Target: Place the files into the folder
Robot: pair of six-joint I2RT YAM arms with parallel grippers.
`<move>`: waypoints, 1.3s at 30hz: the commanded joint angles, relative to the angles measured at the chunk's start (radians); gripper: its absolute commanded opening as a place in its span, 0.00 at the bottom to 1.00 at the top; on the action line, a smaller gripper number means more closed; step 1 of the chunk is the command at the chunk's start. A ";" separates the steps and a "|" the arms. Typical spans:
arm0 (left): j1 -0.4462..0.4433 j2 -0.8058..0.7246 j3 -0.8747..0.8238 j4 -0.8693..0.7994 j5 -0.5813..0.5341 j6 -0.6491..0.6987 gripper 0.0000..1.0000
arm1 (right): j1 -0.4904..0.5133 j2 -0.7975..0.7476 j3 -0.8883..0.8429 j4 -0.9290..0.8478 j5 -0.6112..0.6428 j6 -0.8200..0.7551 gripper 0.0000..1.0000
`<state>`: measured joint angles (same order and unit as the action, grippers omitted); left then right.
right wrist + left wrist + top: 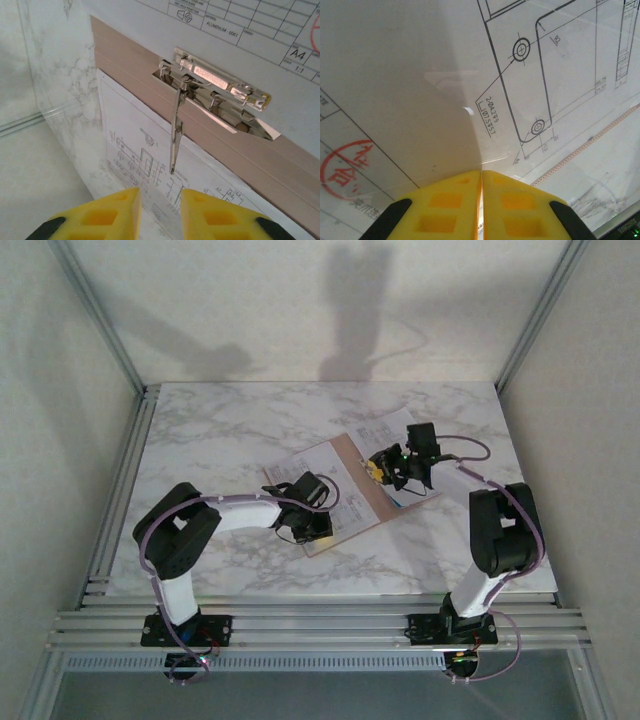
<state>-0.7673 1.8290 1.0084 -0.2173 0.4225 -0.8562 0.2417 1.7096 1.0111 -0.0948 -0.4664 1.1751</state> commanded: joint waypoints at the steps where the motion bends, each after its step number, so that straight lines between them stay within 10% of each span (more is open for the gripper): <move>1: -0.014 0.029 0.001 -0.054 -0.013 0.015 0.10 | -0.008 0.035 0.044 -0.029 -0.008 -0.029 0.26; 39: -0.013 0.023 -0.003 -0.056 -0.026 0.008 0.09 | -0.016 0.094 0.063 -0.059 0.029 -0.076 0.04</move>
<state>-0.7673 1.8290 1.0084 -0.2173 0.4221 -0.8566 0.2333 1.7855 1.0550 -0.1207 -0.4652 1.1290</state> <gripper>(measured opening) 0.094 0.050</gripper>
